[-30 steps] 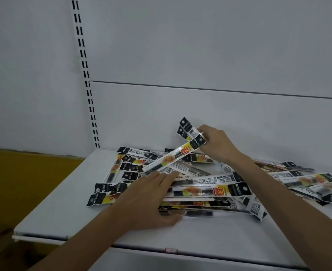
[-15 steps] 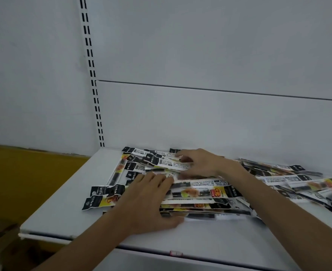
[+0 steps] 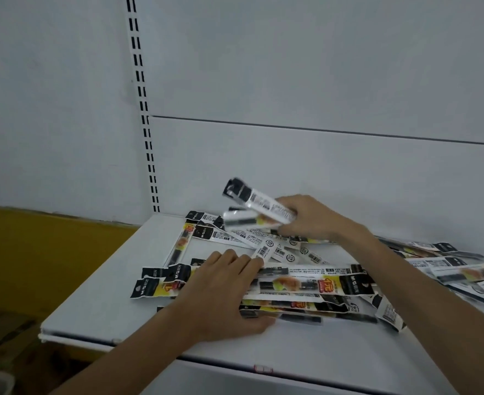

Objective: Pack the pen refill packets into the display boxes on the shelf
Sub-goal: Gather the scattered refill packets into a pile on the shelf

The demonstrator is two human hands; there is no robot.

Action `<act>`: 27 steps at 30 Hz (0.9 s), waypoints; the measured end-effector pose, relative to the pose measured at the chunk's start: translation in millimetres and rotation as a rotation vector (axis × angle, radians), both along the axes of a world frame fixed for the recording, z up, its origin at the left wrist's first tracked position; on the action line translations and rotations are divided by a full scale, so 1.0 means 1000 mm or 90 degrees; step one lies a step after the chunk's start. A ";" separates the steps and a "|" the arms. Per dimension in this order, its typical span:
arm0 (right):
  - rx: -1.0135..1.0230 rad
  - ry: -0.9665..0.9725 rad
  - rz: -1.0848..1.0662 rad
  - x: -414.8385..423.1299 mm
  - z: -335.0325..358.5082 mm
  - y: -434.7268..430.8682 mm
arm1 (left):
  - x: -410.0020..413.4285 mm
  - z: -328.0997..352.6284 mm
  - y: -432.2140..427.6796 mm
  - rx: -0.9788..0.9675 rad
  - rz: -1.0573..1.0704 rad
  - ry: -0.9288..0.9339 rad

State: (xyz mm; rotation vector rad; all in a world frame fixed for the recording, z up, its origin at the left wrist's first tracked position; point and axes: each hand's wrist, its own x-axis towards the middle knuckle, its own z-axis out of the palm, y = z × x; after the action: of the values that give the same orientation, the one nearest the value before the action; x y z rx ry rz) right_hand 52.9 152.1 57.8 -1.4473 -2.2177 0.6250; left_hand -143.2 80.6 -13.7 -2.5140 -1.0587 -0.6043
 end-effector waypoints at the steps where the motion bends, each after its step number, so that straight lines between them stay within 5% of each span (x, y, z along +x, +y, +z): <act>1: -0.051 -0.038 0.057 -0.006 -0.002 -0.004 | 0.000 0.001 0.000 -0.016 -0.007 -0.007; 6: 0.003 -0.197 0.125 -0.025 -0.020 -0.006 | 0.001 0.003 -0.002 -0.022 -0.003 -0.006; 12: 0.150 -0.211 -0.107 -0.001 -0.007 0.011 | 0.001 0.001 -0.002 -0.022 -0.005 0.011; 16: 0.021 -0.217 -0.057 -0.006 -0.010 0.012 | 0.002 0.004 0.001 -0.030 0.015 0.023; 20: 0.034 -0.419 -0.038 -0.019 -0.029 0.010 | 0.004 0.005 0.004 -0.060 0.057 0.024; 25: 0.013 -0.396 -0.030 -0.023 -0.027 0.010 | 0.000 0.003 0.004 -0.205 0.105 0.014; 27: -0.045 -0.297 -0.006 -0.020 -0.021 0.007 | 0.002 0.005 0.006 -0.221 0.117 0.026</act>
State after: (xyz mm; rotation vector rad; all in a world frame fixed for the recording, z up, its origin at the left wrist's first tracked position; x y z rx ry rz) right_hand 33.4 159.3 36.8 -1.7850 -2.5515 0.3937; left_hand -141.5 86.2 -8.7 -2.6564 -1.4682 -0.3373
